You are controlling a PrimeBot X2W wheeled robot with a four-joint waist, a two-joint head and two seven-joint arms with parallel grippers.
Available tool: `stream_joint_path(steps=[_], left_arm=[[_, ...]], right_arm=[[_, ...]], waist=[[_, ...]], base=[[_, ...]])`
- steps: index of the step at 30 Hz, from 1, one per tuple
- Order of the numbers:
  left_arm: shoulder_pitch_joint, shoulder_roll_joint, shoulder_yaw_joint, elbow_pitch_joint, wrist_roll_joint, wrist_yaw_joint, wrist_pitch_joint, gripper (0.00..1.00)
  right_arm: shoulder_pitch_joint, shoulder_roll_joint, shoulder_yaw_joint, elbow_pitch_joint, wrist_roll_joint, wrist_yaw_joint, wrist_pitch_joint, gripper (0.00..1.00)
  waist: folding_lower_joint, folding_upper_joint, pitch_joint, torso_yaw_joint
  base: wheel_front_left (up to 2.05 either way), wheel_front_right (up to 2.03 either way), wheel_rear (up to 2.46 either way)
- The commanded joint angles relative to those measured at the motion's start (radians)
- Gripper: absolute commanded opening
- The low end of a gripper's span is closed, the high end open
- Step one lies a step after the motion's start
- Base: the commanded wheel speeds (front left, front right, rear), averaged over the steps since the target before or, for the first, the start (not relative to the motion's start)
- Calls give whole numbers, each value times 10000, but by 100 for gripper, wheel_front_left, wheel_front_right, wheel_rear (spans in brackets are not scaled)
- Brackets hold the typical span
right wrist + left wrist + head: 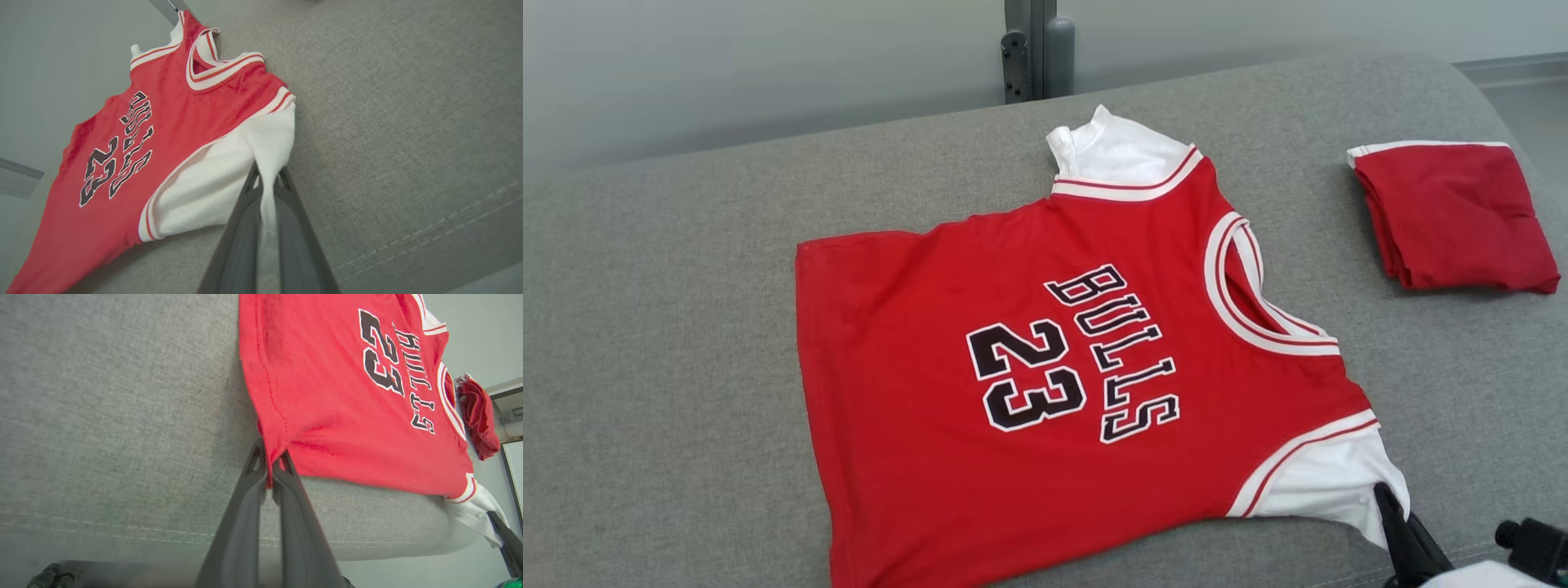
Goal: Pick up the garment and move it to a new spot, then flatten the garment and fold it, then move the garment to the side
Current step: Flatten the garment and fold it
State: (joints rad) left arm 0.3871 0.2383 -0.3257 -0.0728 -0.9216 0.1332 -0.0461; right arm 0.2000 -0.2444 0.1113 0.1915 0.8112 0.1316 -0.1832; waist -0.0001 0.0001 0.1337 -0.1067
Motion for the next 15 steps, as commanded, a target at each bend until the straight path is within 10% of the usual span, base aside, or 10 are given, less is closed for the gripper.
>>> stream_joint_path(steps=[1, 15], left_arm=[[-155, 182, 60, -169, 114, 115, 100, 0], [-3204, 1330, -209, -1197, 589, 740, 2703, 0]], right_arm=[[-368, -97, 38, -120, -114, -16, 139, 0], [-4344, -553, 1303, 474, -1194, -11, 1420, 0]], waist=[[1, -1, -327, -14], [1, -1, 854, 252]], base=[[0, 0, 0], [0, 0, 0]])
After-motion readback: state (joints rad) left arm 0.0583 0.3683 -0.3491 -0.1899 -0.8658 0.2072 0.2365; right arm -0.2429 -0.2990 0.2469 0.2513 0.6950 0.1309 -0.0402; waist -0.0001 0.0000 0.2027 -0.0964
